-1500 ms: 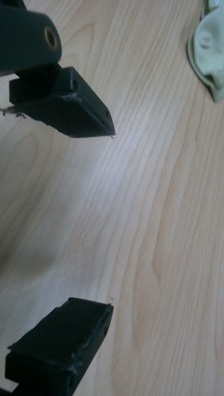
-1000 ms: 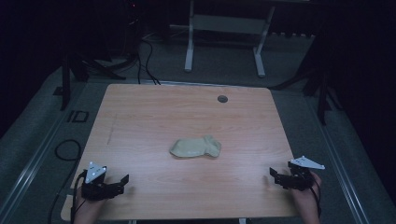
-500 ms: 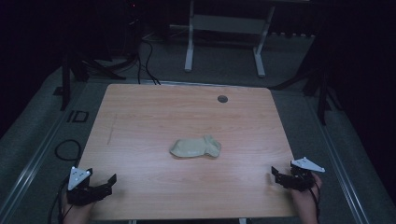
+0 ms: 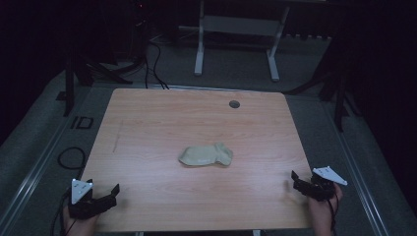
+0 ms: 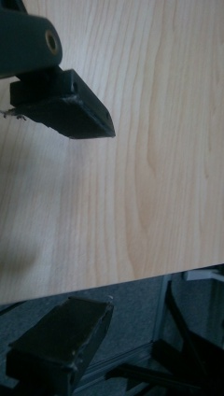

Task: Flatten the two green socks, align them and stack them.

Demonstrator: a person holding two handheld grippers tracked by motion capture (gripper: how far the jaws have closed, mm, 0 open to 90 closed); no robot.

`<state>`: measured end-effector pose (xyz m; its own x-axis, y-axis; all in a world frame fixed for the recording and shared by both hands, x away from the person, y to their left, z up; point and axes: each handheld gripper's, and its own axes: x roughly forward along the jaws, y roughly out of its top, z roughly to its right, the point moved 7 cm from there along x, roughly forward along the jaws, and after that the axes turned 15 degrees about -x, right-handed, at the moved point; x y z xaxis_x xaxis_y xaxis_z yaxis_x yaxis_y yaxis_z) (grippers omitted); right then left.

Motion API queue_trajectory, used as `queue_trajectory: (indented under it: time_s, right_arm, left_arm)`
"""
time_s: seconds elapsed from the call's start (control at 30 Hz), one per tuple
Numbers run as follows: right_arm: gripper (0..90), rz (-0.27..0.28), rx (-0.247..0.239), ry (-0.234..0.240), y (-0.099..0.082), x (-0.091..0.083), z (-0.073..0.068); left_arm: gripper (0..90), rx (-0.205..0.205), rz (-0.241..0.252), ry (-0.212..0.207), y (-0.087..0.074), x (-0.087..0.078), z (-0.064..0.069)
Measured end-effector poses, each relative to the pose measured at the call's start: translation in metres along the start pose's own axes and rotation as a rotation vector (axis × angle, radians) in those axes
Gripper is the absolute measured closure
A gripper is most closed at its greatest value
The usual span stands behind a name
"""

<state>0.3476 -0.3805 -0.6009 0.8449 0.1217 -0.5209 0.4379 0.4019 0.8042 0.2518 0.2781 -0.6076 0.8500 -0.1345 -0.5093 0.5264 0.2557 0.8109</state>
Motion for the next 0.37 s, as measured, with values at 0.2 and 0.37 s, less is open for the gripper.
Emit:
queue_trajectory:
  time_s: [0.2,0.37]
  right_arm:
    - [13.6,-0.019,-0.004,0.011,-0.0010,0.0016,-0.0001]
    - [13.7,-0.028,-0.005,0.015,-0.0012,0.0025,-0.0004]
  left_arm:
    - [5.7,-0.004,-0.002,0.022,-0.0021,-0.0016,-0.0035]
    - [5.7,-0.008,0.002,0.030,-0.0022,-0.0012,-0.0047]
